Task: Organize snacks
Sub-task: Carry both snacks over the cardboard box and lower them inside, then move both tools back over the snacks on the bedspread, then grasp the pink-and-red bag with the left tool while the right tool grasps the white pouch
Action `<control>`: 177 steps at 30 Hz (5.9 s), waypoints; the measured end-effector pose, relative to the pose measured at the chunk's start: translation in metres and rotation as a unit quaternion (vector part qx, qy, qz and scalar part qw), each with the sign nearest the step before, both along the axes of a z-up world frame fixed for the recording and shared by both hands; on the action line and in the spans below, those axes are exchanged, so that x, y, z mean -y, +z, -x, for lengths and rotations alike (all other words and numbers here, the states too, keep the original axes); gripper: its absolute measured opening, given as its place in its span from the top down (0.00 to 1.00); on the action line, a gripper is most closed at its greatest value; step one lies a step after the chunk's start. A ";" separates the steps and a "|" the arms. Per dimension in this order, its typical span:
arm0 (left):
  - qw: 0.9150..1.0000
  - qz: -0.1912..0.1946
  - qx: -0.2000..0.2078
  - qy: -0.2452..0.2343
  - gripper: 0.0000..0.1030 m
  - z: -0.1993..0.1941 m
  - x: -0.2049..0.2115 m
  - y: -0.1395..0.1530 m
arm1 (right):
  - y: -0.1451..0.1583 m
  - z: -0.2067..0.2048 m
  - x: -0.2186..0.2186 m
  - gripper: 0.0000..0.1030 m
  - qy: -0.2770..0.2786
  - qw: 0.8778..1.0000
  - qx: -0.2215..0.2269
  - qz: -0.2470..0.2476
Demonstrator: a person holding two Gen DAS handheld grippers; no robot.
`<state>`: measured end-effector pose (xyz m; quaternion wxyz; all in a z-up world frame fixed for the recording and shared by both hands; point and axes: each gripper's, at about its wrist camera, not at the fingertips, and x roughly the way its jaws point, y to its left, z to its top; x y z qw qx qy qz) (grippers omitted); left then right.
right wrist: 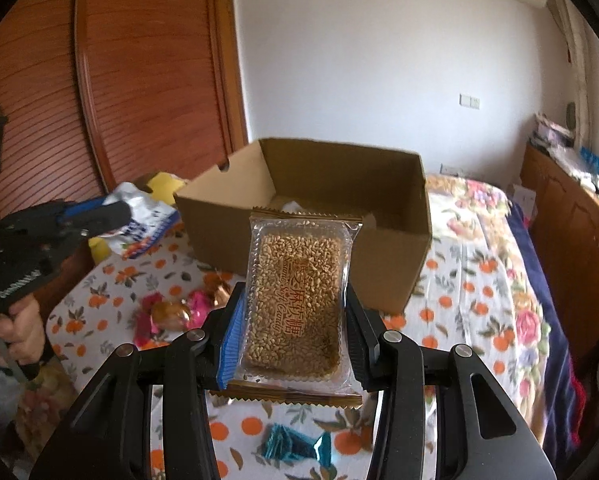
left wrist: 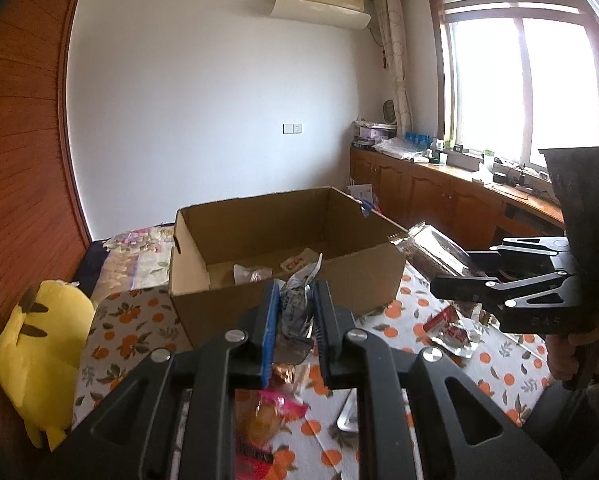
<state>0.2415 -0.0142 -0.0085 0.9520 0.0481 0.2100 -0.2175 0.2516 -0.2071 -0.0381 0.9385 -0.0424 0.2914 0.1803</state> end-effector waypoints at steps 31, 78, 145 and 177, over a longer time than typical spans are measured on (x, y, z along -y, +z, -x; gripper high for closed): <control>1.000 0.022 0.015 -0.009 0.86 -0.141 0.015 0.015 | 0.002 -0.159 -0.001 0.57 0.020 0.998 0.043 -0.030; 0.999 -0.014 -0.045 -0.017 0.62 -0.109 0.018 -0.001 | 0.016 -0.105 0.016 0.41 -0.015 1.000 0.022 -0.002; 0.971 -0.165 -0.170 -0.030 0.28 -0.032 0.009 -0.139 | -0.133 -0.035 0.089 0.15 -0.111 0.983 -0.137 0.058; 0.970 -0.149 -0.192 -0.008 0.61 -0.033 -0.004 -0.124 | -0.134 -0.035 0.088 0.15 -0.111 0.983 -0.137 0.058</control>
